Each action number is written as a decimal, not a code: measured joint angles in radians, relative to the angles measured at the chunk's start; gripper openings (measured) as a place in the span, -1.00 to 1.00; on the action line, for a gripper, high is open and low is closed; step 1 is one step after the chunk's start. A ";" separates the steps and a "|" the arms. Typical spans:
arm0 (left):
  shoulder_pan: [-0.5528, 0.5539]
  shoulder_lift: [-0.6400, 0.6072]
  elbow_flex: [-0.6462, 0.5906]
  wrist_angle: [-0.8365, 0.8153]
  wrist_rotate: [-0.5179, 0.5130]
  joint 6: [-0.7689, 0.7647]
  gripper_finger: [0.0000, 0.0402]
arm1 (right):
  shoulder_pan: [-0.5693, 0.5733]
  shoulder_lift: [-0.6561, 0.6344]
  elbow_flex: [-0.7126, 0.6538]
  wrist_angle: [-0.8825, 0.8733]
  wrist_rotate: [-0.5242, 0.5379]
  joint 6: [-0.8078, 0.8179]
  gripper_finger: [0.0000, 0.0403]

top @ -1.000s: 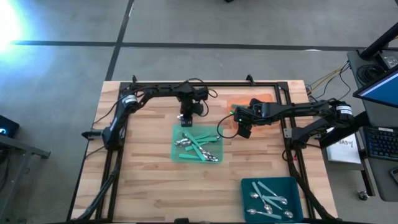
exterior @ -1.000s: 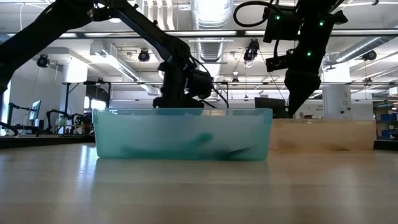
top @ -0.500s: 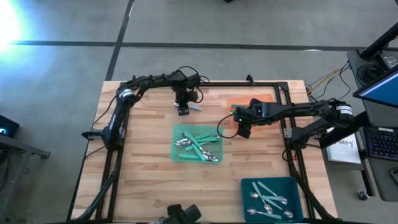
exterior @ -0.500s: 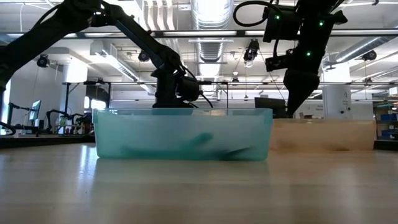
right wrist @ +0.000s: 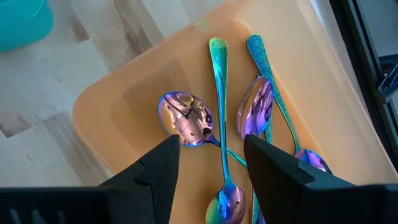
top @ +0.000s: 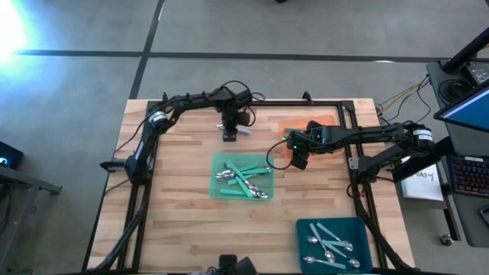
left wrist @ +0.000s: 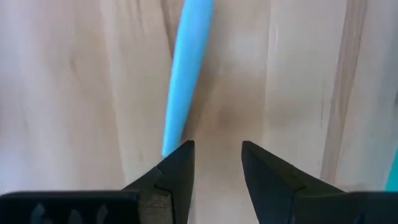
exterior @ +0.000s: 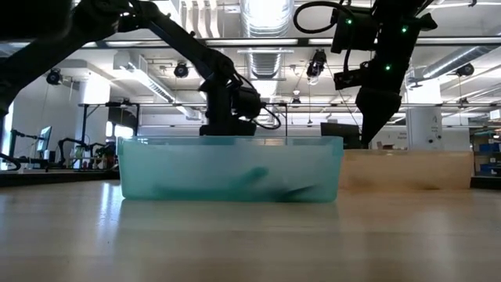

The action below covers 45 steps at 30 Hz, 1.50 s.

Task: Sort silverware by color (type)
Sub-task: Put the blue spoon into the blue bin

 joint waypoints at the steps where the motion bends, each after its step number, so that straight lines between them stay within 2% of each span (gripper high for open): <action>1: 0.000 0.000 0.008 -0.001 0.001 0.000 -0.42 | 0.000 0.000 0.000 0.000 0.000 0.000 -0.15; 8: 0.001 0.002 0.035 0.022 -0.006 0.010 -0.42 | 0.000 0.000 0.000 -0.003 0.000 0.000 -0.15; 15: 0.007 0.071 0.034 0.024 -0.127 0.024 -0.42 | 0.000 0.000 0.000 -0.003 0.000 0.000 -0.15; 19: 0.005 0.109 0.035 0.021 -0.159 0.011 -0.42 | 0.000 0.000 0.000 -0.005 0.000 0.000 -0.15; 23: 0.006 0.109 0.036 0.008 -0.130 0.000 -0.51 | 0.000 0.000 0.000 -0.008 0.000 0.000 -0.15; 29: 0.007 0.108 0.039 -0.002 -0.104 -0.035 -0.93 | 0.000 0.000 0.000 -0.008 0.000 0.000 -0.15; 38: 0.008 0.091 0.046 -0.013 -0.098 -0.152 -0.97 | 0.000 0.000 0.000 -0.011 0.000 0.003 -0.15; 45: 0.010 0.053 0.135 -0.058 -0.088 -0.218 -0.97 | 0.000 0.000 -0.004 -0.012 0.011 -0.045 -0.15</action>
